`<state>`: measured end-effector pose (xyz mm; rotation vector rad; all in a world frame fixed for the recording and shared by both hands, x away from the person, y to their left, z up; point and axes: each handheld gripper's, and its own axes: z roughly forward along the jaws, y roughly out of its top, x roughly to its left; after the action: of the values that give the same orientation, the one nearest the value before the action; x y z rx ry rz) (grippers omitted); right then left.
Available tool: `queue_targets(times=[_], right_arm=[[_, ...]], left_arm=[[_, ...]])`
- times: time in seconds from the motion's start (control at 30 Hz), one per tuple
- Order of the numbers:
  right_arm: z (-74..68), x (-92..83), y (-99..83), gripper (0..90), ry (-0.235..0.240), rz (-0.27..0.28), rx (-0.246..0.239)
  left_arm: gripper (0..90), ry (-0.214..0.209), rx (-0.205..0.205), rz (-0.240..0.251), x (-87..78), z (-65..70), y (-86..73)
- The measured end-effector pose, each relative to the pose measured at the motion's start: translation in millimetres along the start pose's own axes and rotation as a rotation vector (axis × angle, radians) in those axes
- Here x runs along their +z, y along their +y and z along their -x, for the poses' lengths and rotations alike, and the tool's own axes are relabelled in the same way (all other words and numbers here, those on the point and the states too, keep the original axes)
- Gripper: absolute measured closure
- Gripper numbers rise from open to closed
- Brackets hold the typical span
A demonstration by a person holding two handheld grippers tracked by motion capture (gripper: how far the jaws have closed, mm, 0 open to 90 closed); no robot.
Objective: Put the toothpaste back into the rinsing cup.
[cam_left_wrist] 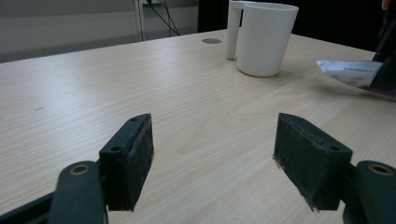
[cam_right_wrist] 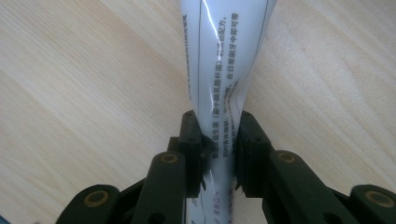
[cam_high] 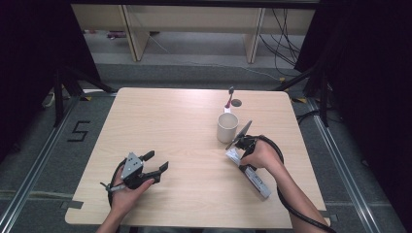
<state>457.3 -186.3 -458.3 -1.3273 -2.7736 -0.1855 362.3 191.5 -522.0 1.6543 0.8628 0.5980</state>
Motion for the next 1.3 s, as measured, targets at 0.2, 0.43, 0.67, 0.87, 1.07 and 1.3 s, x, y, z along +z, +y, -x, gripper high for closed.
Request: queue_targets(times=[0.2,0.43,0.67,0.87,1.07,1.3], right_arm=[[1.9,-21.6,-6.3,75.4,0.028,0.104,0.01],[6.6,-41.1,-12.5,75.3,0.042,0.193,0.046],[9.5,-55.0,-20.2,75.3,0.049,0.323,0.036],[8.9,-65.5,-25.4,75.1,0.057,0.398,0.075],[13.0,-69.6,-27.7,75.0,0.045,0.471,0.065],[15.3,-74.5,-29.8,75.0,0.037,0.539,0.076]], left_arm=[[28.4,0.0,0.003,-0.002,0.0,0.1,0.0],[28.3,0.0,-0.002,-0.001,0.1,0.1,0.0],[28.3,0.0,0.0,0.0,0.0,0.1,0.0],[28.3,0.0,0.001,-0.001,0.1,0.2,0.0],[28.3,0.001,-0.002,-0.002,0.1,0.2,0.0],[28.3,-0.001,0.003,0.001,0.1,0.3,0.0]])
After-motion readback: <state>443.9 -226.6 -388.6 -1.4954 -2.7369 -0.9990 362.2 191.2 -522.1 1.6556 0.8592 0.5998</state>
